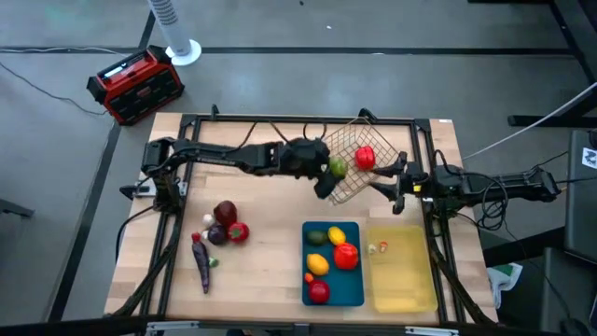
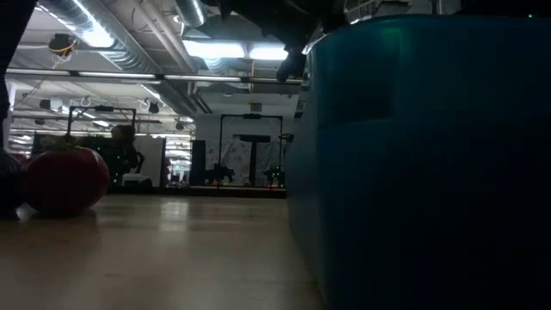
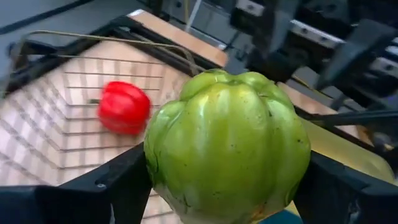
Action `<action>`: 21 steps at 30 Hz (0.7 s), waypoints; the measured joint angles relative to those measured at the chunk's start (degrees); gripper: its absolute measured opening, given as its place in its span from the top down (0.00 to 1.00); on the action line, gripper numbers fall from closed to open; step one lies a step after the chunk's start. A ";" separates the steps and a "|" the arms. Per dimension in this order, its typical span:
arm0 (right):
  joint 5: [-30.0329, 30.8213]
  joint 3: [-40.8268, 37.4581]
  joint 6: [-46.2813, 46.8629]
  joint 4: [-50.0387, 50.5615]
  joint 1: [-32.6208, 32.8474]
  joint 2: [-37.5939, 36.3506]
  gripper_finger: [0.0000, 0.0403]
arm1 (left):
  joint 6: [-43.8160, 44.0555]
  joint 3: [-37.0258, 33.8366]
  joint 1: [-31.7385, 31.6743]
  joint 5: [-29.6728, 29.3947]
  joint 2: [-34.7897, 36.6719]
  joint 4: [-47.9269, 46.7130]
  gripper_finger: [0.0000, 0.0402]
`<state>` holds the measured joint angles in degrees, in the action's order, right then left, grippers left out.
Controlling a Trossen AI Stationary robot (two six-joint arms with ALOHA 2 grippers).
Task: Sort produce into baskets
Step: Put the green chayote into the brown wire basket
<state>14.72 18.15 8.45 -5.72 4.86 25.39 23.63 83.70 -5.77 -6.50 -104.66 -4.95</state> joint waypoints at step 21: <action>1.33 -0.02 -0.02 3.47 -0.02 0.00 0.51 | -10.94 0.00 -6.13 0.02 -0.39 -0.38 0.02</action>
<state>16.05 18.13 8.43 -2.25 4.84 25.39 12.69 83.70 -11.91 -6.48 -105.06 -5.33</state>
